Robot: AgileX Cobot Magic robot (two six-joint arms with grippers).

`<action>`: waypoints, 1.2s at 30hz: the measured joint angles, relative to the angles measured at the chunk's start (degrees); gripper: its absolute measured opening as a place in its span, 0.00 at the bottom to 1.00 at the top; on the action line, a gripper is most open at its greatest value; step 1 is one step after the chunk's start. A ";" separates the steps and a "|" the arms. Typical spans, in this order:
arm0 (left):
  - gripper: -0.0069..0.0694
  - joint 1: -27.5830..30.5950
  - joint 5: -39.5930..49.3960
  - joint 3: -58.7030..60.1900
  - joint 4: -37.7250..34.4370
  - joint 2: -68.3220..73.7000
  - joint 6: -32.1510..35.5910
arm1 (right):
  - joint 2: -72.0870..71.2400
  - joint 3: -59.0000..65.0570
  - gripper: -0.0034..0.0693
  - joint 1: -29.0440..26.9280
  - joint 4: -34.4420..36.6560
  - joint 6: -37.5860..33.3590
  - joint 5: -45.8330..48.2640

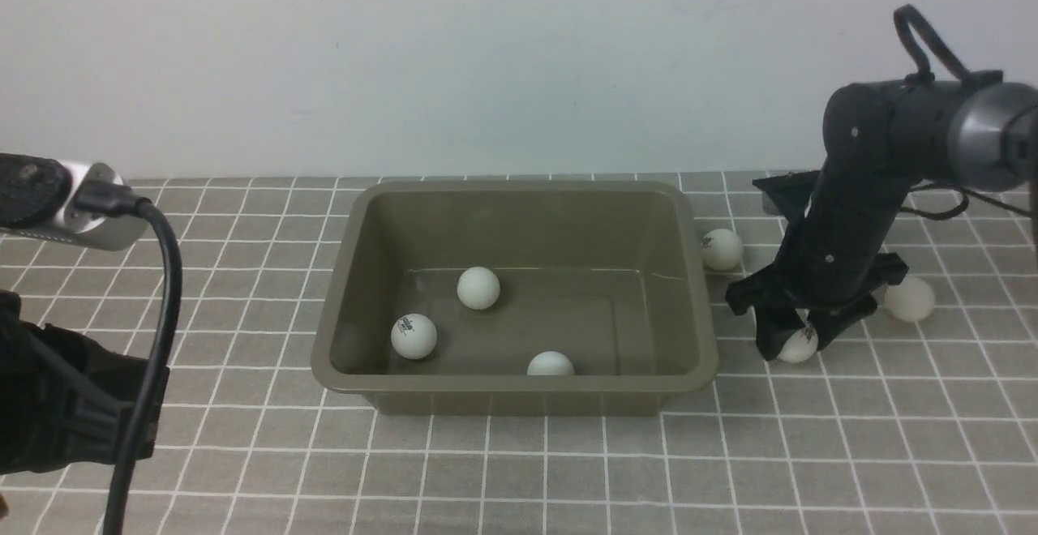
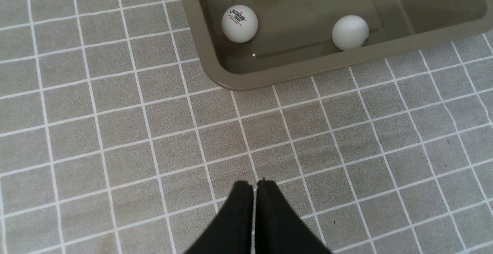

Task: Put the table tennis balls into the box on the grey coffee tablecloth.
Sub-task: 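Reach for and grasp a ping pong ball on the table, then release the ping pong ball into the bin and lift the gripper away, then reach for and grasp a ping pong ball on the table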

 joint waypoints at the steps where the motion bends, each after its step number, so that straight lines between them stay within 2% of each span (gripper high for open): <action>1: 0.08 0.00 0.00 0.00 0.00 0.00 0.00 | -0.94 -0.29 0.55 0.00 0.23 -0.32 0.30; 4: 0.08 0.00 0.00 0.00 0.00 0.00 0.00 | -4.67 -1.38 0.55 0.07 1.50 -0.47 0.80; 8: 0.08 0.00 0.00 0.00 0.00 0.00 0.00 | -12.48 -4.19 0.55 1.83 10.84 -3.86 0.29; 11: 0.08 0.00 -0.11 0.00 0.00 0.00 0.00 | -13.72 -6.77 0.55 6.03 17.66 -11.32 -2.83; 15: 0.08 0.00 -0.32 0.00 0.00 0.00 0.00 | -9.06 -10.45 0.56 10.23 19.19 -13.33 -4.44; 17: 0.08 0.00 -0.38 0.00 0.00 0.00 0.00 | -6.36 -12.27 0.64 10.94 18.14 -13.40 -3.51; 18: 0.08 0.00 -0.38 0.00 0.00 0.00 0.00 | -5.58 -13.29 0.71 11.09 16.85 -13.29 -2.51; 19: 0.08 0.00 -0.38 0.00 0.00 0.00 0.00 | -4.61 -15.11 0.85 11.08 12.65 -12.45 0.04; 20: 0.08 0.00 -0.38 0.00 0.00 0.00 0.07 | -4.54 -16.11 0.91 11.08 9.24 -11.38 1.64; 21: 0.08 0.00 -0.38 0.00 0.00 0.00 0.07 | -4.54 -16.11 0.92 11.01 8.46 -11.11 1.96; 22: 0.08 0.00 -0.44 0.00 0.00 0.00 0.12 | -4.69 -16.92 0.95 10.65 4.35 -9.68 3.29; 25: 0.08 0.00 -0.49 0.00 0.00 0.00 0.12 | -5.83 -17.71 0.98 7.89 -5.23 -4.94 4.67; 26: 0.08 0.00 -0.48 0.00 0.00 0.00 0.12 | -6.46 -18.00 0.97 3.23 -11.73 -1.18 4.90; 28: 0.08 0.00 -0.48 0.00 0.00 0.00 0.18 | -6.68 -18.13 0.93 -3.23 -15.13 1.36 4.85; 30: 0.08 0.00 -0.48 0.00 0.00 0.00 0.17 | -6.68 -18.13 0.89 -7.89 -15.52 2.51 4.85; 32: 0.08 0.00 -0.48 0.00 0.00 0.00 0.17 | -6.18 -18.13 0.83 -16.47 -13.42 2.90 4.46; 36: 0.08 0.00 -0.42 0.00 -0.05 0.00 0.17 | -4.18 -18.13 0.80 -26.13 -8.91 3.11 1.99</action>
